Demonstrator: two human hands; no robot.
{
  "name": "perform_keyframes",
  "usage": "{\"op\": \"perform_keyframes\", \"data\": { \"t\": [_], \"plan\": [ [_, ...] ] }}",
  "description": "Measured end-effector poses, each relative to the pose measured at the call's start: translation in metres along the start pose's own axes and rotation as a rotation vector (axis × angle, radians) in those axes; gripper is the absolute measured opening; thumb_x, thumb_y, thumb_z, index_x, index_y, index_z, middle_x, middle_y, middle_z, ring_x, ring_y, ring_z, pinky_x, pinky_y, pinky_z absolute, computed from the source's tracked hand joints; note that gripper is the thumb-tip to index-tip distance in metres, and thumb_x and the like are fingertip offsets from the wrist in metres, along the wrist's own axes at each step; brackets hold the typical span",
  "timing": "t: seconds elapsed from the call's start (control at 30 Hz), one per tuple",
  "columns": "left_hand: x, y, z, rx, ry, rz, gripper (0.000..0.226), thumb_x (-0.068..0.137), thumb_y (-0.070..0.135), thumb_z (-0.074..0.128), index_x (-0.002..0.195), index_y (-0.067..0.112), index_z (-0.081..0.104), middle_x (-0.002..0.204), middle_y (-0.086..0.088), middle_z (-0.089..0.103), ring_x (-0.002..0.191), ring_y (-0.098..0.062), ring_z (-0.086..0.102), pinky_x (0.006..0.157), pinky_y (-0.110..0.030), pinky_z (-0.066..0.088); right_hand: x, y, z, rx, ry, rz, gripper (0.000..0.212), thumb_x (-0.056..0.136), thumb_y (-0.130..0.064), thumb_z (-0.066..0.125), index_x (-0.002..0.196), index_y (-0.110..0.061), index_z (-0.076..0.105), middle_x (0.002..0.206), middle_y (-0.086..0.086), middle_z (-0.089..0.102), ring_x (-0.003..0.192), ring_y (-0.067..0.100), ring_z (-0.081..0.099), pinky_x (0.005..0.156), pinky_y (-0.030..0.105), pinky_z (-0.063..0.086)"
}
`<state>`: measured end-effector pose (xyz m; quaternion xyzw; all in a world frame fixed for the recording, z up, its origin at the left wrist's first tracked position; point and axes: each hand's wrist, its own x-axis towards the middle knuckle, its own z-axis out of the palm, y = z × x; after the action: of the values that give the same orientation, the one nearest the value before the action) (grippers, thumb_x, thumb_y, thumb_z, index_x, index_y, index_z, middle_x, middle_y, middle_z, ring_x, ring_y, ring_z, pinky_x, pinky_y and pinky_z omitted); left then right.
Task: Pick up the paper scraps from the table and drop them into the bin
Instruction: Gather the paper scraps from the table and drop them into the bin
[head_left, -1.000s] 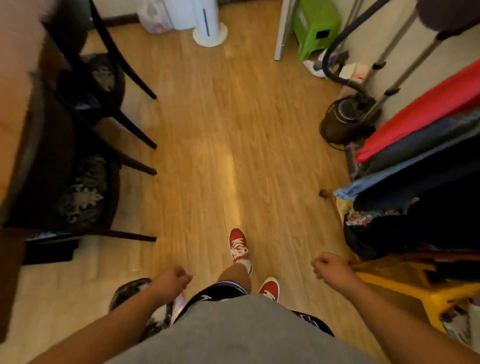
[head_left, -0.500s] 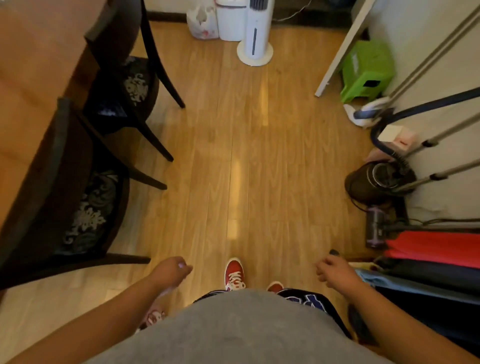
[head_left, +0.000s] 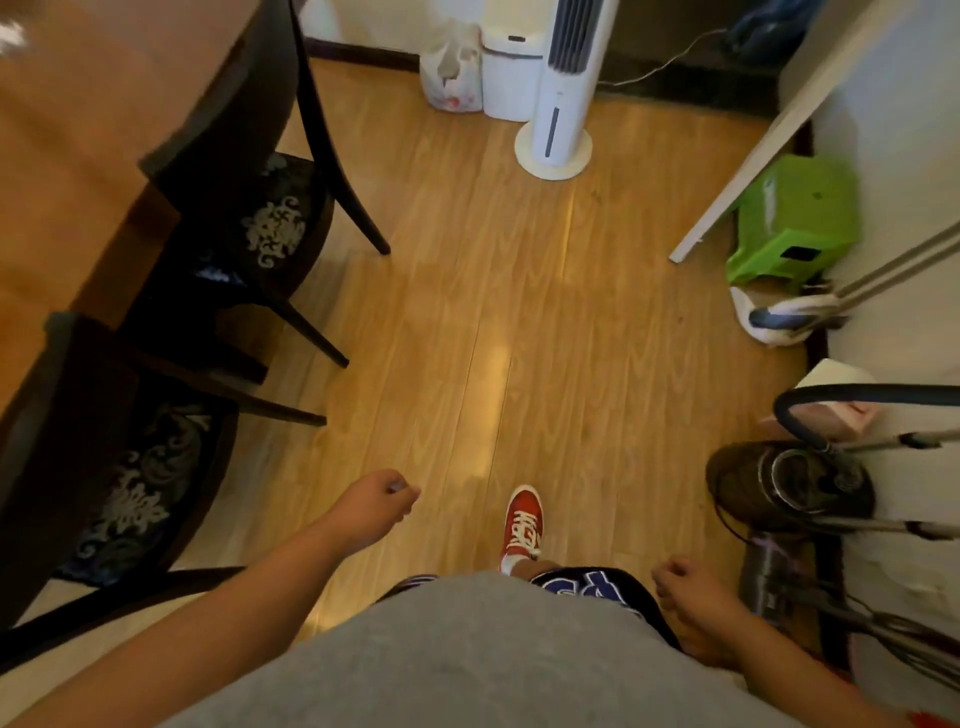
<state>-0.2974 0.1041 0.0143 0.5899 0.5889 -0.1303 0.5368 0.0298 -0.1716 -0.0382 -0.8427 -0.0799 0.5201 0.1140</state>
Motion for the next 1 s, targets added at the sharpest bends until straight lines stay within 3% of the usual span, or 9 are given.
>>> {"op": "perform_keyframes", "data": {
  "t": [0.17,0.4,0.53,0.63,0.87,1.0],
  "plan": [
    [0.009,0.009,-0.019,-0.042,0.051,-0.088,0.024,0.094,0.036,0.055,0.089,0.013,0.063,0.09,-0.008,0.07,0.084,-0.025,0.065,0.073,-0.034,0.05,0.019,-0.125,-0.035,-0.273,-0.059,-0.201,0.022,0.09,-0.03,0.058,0.08,-0.012,0.065,0.076,0.007,0.069,0.072,0.022,0.066,0.062,0.029,0.048],
    [0.028,-0.029,-0.063,-0.096,0.101,-0.304,0.025,0.094,0.036,0.055,0.081,0.015,0.062,0.085,-0.006,0.069,0.076,-0.02,0.061,0.069,-0.03,0.047,0.046,-0.312,-0.018,-0.467,-0.188,-0.417,0.019,0.093,-0.027,0.056,0.081,-0.013,0.06,0.085,0.01,0.066,0.085,0.027,0.066,0.077,0.038,0.051],
    [0.057,-0.04,-0.093,-0.16,0.114,-0.37,0.026,0.092,0.036,0.058,0.078,0.015,0.062,0.08,-0.005,0.069,0.069,-0.017,0.06,0.065,-0.027,0.046,0.062,-0.396,0.005,-0.494,-0.226,-0.484,0.018,0.092,-0.027,0.057,0.081,-0.013,0.06,0.086,0.011,0.065,0.086,0.03,0.065,0.076,0.041,0.052],
    [0.089,-0.034,-0.13,-0.185,0.122,-0.36,0.027,0.092,0.038,0.057,0.079,0.014,0.062,0.078,-0.004,0.068,0.067,-0.017,0.06,0.061,-0.028,0.044,0.074,-0.45,0.012,-0.506,-0.218,-0.466,0.019,0.092,-0.03,0.057,0.088,-0.012,0.063,0.089,0.011,0.069,0.086,0.027,0.068,0.074,0.037,0.053],
    [0.148,0.046,-0.23,-0.176,0.136,-0.257,0.022,0.092,0.036,0.056,0.087,0.015,0.063,0.089,-0.009,0.068,0.081,-0.022,0.063,0.071,-0.035,0.051,0.091,-0.529,-0.013,-0.484,-0.121,-0.428,0.019,0.093,-0.028,0.057,0.086,-0.011,0.063,0.087,0.01,0.07,0.076,0.02,0.067,0.062,0.028,0.048],
    [0.166,0.1,-0.275,-0.178,0.143,-0.158,0.018,0.093,0.038,0.054,0.083,0.024,0.061,0.09,0.001,0.064,0.082,-0.014,0.06,0.069,-0.028,0.046,0.104,-0.561,-0.032,-0.487,-0.084,-0.4,0.019,0.093,-0.025,0.059,0.084,-0.009,0.062,0.084,0.012,0.068,0.068,0.018,0.062,0.06,0.028,0.048]
  ]
}}
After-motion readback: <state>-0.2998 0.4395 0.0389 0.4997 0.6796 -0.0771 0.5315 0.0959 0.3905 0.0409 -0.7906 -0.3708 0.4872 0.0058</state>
